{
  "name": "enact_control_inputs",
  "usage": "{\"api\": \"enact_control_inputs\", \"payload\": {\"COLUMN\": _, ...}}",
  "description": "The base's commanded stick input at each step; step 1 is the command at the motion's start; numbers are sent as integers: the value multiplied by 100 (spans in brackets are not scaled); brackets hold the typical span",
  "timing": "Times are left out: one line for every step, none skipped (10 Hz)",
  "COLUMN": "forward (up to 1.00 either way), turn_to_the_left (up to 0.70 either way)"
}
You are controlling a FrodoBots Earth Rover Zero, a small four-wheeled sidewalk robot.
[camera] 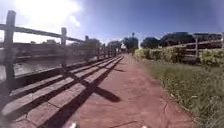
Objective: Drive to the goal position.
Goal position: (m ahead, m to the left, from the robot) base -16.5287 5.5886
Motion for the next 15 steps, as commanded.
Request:
{"api": "enact_control_inputs", "payload": {"forward": 70, "turn_to_the_left": 35}}
{"api": "enact_control_inputs", "payload": {"forward": 70, "turn_to_the_left": 35}}
{"api": "enact_control_inputs", "payload": {"forward": 70, "turn_to_the_left": 35}}
{"api": "enact_control_inputs", "payload": {"forward": 70, "turn_to_the_left": 35}}
{"api": "enact_control_inputs", "payload": {"forward": 70, "turn_to_the_left": 35}}
{"api": "enact_control_inputs", "payload": {"forward": 70, "turn_to_the_left": 35}}
{"api": "enact_control_inputs", "payload": {"forward": 70, "turn_to_the_left": 35}}
{"api": "enact_control_inputs", "payload": {"forward": 70, "turn_to_the_left": 35}}
{"api": "enact_control_inputs", "payload": {"forward": 70, "turn_to_the_left": 35}}
{"api": "enact_control_inputs", "payload": {"forward": 70, "turn_to_the_left": 35}}
{"api": "enact_control_inputs", "payload": {"forward": 70, "turn_to_the_left": 35}}
{"api": "enact_control_inputs", "payload": {"forward": 70, "turn_to_the_left": 35}}
{"api": "enact_control_inputs", "payload": {"forward": 70, "turn_to_the_left": 35}}
{"api": "enact_control_inputs", "payload": {"forward": 70, "turn_to_the_left": 35}}
{"api": "enact_control_inputs", "payload": {"forward": 37, "turn_to_the_left": 18}}
